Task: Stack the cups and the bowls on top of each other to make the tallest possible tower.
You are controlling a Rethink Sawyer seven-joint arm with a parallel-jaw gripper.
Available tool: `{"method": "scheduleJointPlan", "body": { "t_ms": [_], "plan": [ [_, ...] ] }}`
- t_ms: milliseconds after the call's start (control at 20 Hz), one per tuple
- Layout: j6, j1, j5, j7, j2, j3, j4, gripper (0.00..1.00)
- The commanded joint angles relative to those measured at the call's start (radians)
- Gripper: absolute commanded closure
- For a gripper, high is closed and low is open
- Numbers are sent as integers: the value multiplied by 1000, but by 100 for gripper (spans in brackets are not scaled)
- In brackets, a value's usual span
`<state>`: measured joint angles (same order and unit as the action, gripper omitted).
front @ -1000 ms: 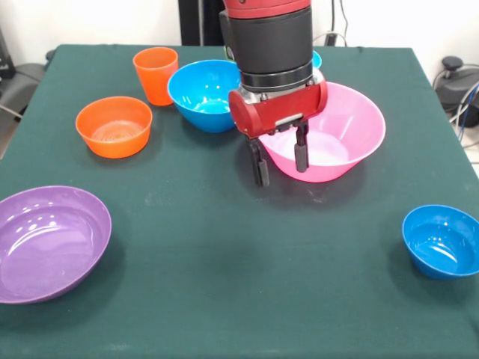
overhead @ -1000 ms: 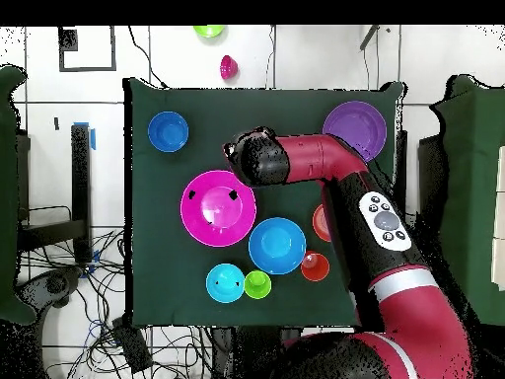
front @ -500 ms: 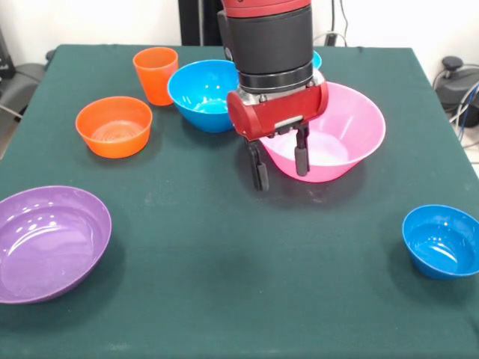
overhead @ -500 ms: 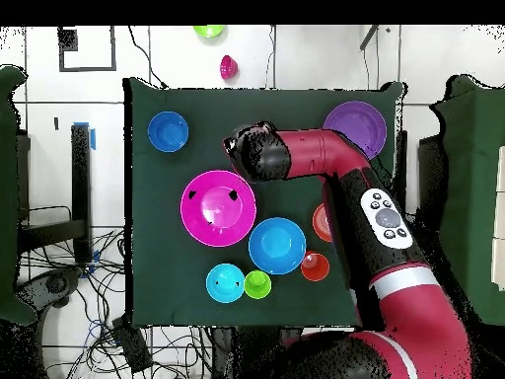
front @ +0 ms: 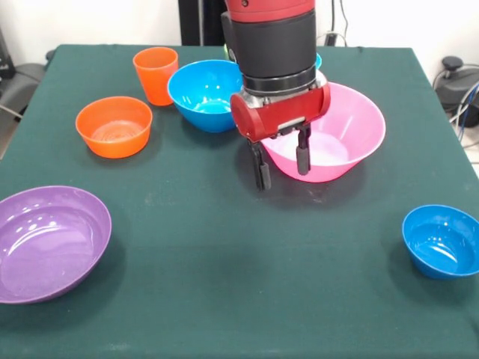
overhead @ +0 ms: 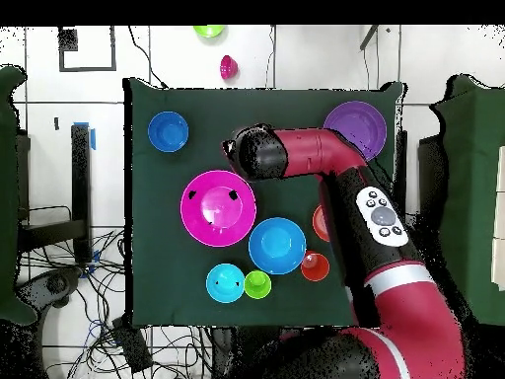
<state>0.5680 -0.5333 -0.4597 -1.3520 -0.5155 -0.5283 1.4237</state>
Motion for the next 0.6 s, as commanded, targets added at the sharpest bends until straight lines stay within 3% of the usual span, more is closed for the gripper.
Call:
{"method": "scheduleJointPlan", "body": {
  "t_ms": [50,100,200,300,400,550,600],
  "plan": [
    [207,184,-21,-269,93,205,-210,0],
    [263,228,-10,-332,120,250,-269,0],
    [278,285,-7,-382,178,295,-374,0],
    [238,260,40,-340,251,248,-434,0],
    [296,251,82,-335,290,235,-486,0],
    [271,254,77,-337,300,243,-509,0],
    [211,247,61,-314,297,235,-504,0]
  ]
}}
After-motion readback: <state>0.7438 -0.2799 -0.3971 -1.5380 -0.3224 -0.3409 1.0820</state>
